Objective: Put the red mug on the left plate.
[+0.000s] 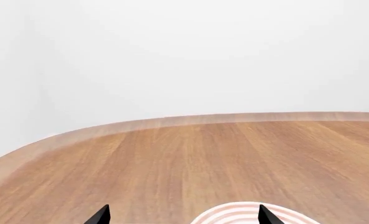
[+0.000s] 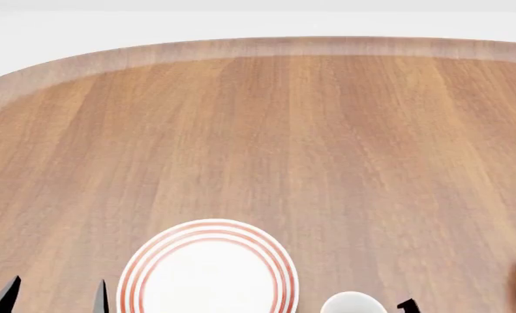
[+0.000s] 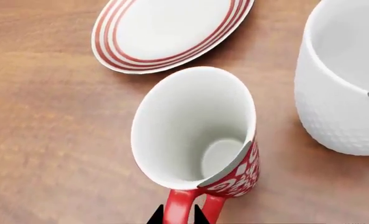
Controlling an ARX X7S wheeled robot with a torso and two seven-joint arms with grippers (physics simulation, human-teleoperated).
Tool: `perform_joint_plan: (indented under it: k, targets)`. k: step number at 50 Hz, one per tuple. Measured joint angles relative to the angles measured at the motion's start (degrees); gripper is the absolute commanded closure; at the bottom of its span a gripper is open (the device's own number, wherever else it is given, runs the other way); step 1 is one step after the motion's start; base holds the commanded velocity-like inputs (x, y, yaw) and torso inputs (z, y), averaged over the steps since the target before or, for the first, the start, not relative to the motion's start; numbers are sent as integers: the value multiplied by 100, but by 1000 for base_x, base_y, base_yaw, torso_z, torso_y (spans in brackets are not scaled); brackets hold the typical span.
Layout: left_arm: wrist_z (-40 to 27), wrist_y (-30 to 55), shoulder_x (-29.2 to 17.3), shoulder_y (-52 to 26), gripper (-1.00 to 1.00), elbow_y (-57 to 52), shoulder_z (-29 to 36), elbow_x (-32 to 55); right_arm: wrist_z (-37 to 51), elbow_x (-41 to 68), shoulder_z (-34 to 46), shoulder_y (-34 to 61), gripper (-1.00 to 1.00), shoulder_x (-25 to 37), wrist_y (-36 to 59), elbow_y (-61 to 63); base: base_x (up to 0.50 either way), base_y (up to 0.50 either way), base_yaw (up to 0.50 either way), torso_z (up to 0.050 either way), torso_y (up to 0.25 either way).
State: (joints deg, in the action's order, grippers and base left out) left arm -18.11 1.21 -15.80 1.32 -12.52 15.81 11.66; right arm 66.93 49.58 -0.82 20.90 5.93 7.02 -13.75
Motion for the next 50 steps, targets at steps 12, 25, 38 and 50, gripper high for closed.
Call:
perform_joint_plan:
  k: [12,25,38,50]
  targets:
    - [-26,-12,-28,7,-100,-19,22,6,193,148,115,-254,100,116,139,820,0,0,0,0,0]
    - [-56,-24,-49,3,-100,-18,46,10,33,401,516,-579,100,310,408,2148,0,0,0,0,0]
    - [-84,-37,-69,-6,-100,-9,66,19,-614,535,1001,-776,100,437,426,3113,0,0,0,0,0]
    - [-108,-42,-88,-15,-100,-7,82,34,-1202,679,1393,-925,100,577,424,3836,0,0,0,0,1]
